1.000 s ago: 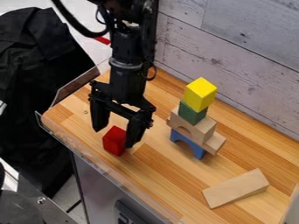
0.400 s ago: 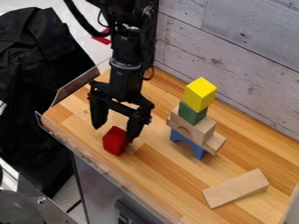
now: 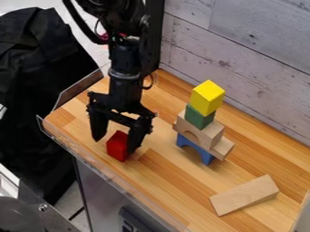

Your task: Put the red block on top of the cylinder

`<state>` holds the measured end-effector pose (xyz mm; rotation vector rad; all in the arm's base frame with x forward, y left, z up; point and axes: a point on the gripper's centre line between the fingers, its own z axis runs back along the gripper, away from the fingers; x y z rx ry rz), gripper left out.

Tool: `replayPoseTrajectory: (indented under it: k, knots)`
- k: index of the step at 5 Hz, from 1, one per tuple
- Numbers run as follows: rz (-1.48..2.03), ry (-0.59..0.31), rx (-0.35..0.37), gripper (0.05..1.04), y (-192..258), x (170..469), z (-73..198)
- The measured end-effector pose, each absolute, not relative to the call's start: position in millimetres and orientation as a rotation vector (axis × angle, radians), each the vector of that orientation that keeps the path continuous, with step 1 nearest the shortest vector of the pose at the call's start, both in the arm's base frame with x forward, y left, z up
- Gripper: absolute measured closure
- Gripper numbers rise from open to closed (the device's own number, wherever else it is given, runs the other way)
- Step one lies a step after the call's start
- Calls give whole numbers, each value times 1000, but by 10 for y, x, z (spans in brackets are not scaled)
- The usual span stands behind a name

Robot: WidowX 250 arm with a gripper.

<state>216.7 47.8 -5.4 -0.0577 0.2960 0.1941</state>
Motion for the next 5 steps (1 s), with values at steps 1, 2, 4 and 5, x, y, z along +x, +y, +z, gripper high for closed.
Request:
replayPoseTrajectory:
  k: [1, 2, 4, 5]
  knots:
    - [229, 327, -99, 83, 520, 2095, -211]
    - [243, 302, -136, 116, 529, 2114, -247]
    - [249, 273, -160, 500, 487, 2149, -269]
    - [238, 234, -138, 501, 477, 2168, -88]
